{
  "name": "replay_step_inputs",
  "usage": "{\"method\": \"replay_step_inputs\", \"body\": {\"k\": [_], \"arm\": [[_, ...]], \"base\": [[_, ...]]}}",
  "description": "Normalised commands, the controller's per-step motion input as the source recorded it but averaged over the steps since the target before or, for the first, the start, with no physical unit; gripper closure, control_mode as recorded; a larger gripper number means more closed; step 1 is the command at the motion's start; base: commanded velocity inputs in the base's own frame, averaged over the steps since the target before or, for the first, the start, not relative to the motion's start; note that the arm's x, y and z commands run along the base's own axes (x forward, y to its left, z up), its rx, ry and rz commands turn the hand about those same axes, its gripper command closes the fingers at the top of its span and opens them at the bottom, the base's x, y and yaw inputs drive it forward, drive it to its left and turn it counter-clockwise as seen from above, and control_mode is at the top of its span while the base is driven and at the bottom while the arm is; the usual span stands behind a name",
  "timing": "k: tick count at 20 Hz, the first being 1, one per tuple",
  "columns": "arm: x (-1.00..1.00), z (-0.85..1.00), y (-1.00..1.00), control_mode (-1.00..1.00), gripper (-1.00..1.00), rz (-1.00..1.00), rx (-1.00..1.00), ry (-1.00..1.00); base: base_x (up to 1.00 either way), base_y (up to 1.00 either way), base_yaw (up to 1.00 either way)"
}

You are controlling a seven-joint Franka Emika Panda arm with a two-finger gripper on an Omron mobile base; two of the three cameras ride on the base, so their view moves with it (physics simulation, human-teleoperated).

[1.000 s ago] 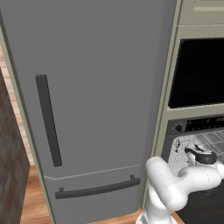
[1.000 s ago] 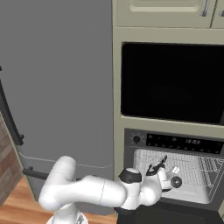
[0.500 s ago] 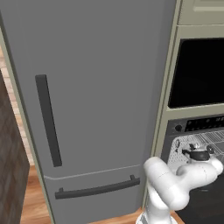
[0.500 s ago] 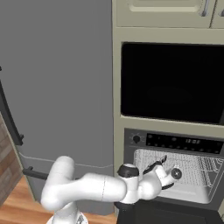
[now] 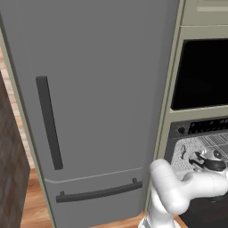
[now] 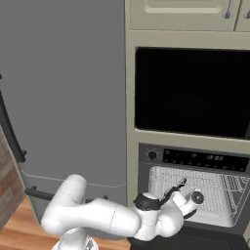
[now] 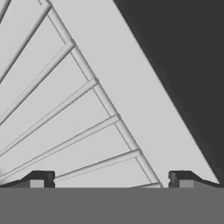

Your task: Take the fish from the oven and place it on the plate on the counter.

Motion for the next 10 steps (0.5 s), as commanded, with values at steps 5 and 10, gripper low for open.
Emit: {"method": "replay_step_inputs", "body": {"k": [5, 10], "arm": [[-1.00, -1.00, 0.11, -1.00, 1.00, 0.00, 0.30, 0.10], [-1.00, -0.77, 0.23, -1.00, 1.00, -0.03, 0.32, 0.34]], "base": [[0.00, 0.00, 0.00], [0.00, 0.00, 0.00]]}}
